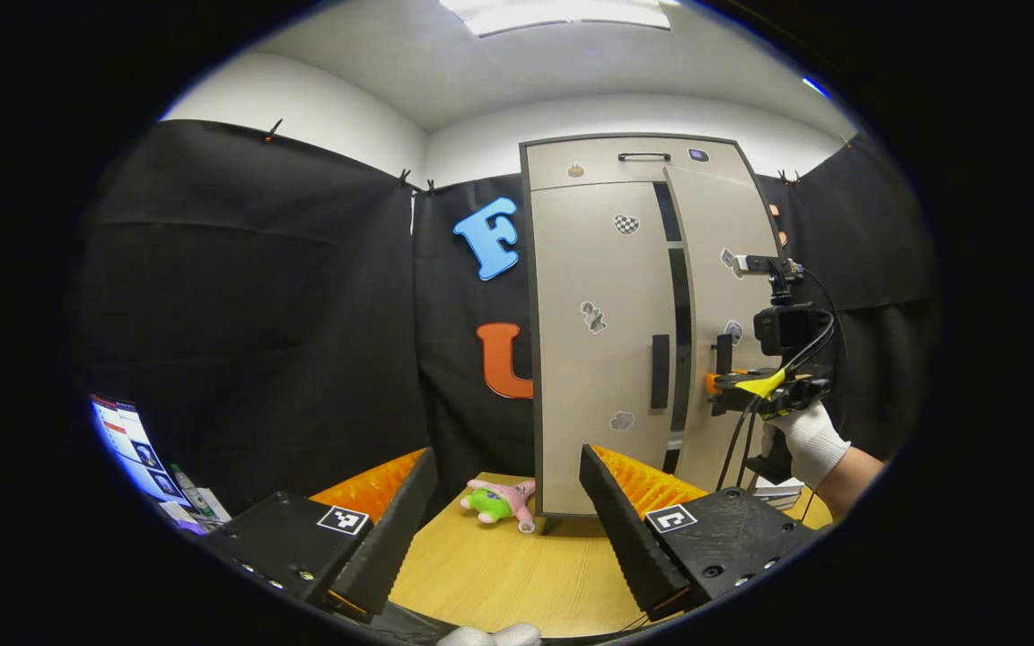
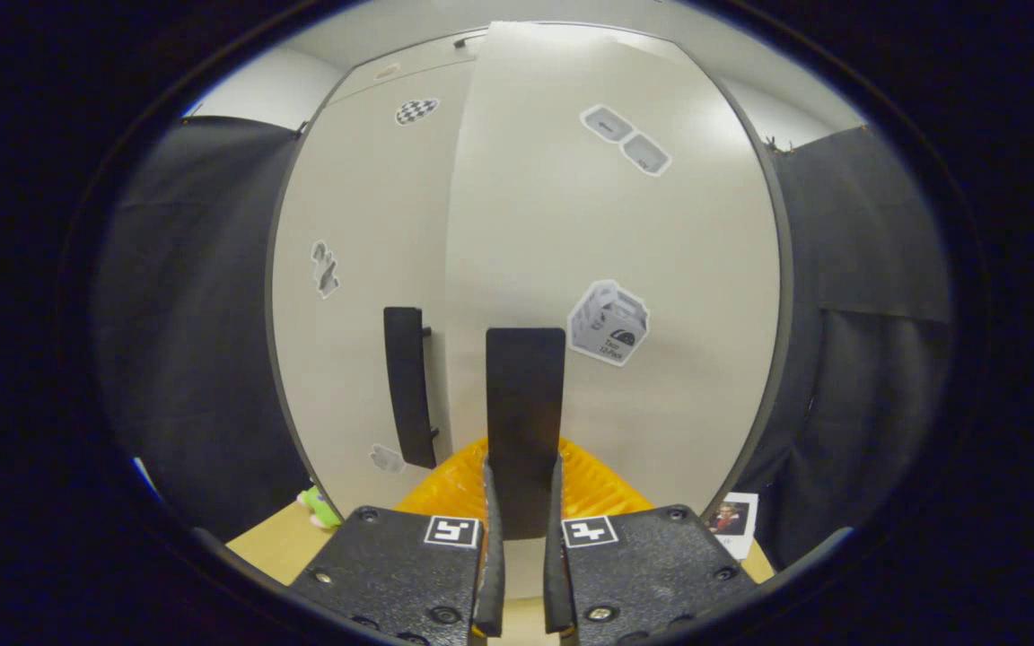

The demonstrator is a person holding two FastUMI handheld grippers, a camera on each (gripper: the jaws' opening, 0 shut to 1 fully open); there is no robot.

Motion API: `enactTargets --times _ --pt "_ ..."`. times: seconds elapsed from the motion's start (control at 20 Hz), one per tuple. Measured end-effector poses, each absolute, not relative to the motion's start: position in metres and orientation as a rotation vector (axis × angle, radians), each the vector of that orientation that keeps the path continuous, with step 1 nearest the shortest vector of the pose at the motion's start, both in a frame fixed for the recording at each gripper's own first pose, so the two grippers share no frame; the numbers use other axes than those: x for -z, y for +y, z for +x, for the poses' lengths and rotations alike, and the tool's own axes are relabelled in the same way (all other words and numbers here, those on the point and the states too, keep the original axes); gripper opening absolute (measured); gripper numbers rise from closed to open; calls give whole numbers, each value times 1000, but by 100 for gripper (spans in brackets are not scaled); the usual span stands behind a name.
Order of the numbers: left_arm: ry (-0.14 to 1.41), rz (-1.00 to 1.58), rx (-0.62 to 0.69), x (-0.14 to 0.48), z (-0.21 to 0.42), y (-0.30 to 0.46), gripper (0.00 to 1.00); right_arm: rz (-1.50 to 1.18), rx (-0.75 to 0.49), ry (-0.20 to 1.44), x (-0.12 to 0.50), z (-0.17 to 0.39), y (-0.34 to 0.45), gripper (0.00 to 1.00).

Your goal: Open the right door of the double-door shoe cabinet with the right hand, and open the left door with the left hand.

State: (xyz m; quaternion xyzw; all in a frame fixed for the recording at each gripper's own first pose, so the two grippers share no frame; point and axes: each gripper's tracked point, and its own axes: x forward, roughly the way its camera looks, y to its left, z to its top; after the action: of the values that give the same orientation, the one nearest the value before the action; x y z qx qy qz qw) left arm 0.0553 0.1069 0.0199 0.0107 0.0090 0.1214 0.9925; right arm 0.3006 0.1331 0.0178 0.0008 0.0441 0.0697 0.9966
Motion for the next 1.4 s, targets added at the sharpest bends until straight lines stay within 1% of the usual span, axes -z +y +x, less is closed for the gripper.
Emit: enactTargets --times 0.5,0.6,0.65,0.8,1.15,1.4 --pt "1 22 -180 -22 44 90 96 -10 -116 89 -14 249 98 20" --pt "-3 24 -169 -22 37 85 96 -8 -108 86 -14 238 87 19" --pt "-4 23 -164 -21 34 83 96 -5 -103 85 -13 232 81 17" --pt "-7 21 -140 -20 24 75 96 4 -70 84 -11 213 60 18" --pt "-10 11 -81 -15 14 56 96 12 4 92 -10 189 13 12" --pt "-15 13 -44 -16 8 40 96 28 70 91 -10 181 -23 6"
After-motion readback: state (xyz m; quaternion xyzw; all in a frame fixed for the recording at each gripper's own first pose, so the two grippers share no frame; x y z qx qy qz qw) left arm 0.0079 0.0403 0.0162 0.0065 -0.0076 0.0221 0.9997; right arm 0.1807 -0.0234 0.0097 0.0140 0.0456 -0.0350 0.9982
